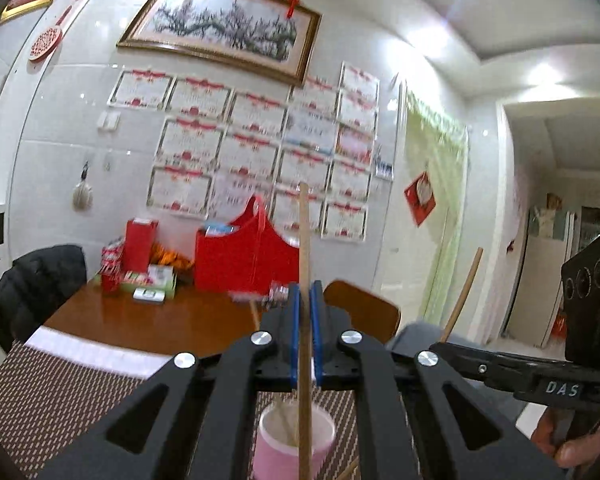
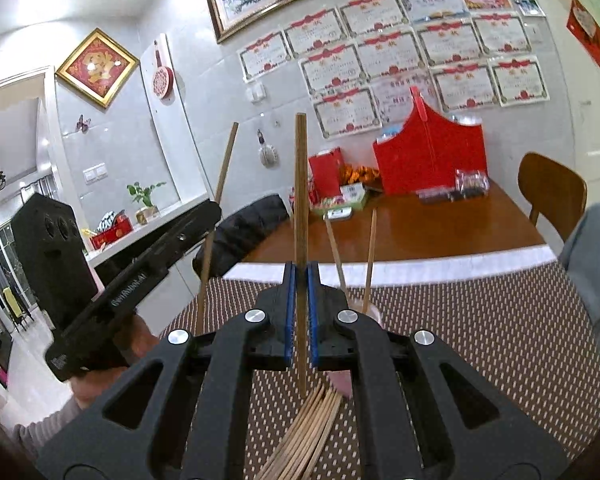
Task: Organize utensils
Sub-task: 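Raise the chopstick with the right gripper and release it into the cup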
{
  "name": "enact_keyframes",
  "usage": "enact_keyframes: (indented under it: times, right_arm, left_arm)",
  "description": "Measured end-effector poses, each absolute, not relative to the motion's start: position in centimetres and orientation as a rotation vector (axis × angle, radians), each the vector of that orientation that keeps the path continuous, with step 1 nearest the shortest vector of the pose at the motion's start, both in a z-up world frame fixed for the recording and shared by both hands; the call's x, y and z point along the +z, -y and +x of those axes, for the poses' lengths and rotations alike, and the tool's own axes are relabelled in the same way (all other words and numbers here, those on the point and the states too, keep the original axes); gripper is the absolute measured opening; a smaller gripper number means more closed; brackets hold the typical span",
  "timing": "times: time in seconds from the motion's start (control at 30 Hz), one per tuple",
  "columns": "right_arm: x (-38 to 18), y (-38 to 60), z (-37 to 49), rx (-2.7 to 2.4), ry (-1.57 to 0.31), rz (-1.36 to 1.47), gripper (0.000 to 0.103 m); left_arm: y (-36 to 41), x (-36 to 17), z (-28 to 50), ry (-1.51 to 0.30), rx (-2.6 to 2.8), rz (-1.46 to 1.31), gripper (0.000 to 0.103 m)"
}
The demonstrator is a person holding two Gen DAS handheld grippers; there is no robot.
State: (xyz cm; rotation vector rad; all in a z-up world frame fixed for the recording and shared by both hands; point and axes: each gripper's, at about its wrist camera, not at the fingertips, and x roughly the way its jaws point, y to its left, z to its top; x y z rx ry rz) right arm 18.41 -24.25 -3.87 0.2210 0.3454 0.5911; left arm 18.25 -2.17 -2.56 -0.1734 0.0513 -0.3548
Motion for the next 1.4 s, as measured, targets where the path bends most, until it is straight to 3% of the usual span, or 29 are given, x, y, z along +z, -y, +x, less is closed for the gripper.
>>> enact_keyframes:
  times: [0.37, 0.8, 1.4]
  right_arm:
    - [-0.1, 24.3, 23.1, 0.564, -0.285, 0.192, 0.006]
    - [-4.3, 25.3, 27.4, 0.546, -0.367, 0.224, 0.006]
    - [-6.5, 23.5, 29.1, 0.57, -0.501, 0.162, 0.006]
  left_arm:
    - [2.9, -3.1, 25.2, 0.01, -0.374, -0.253, 0.005]
    - [4.2, -6.6, 30.3, -0.053, -0.414, -0.261, 0.005]
    - [4.4, -10.2, 30.2, -0.136, -0.383, -0.226, 0.006]
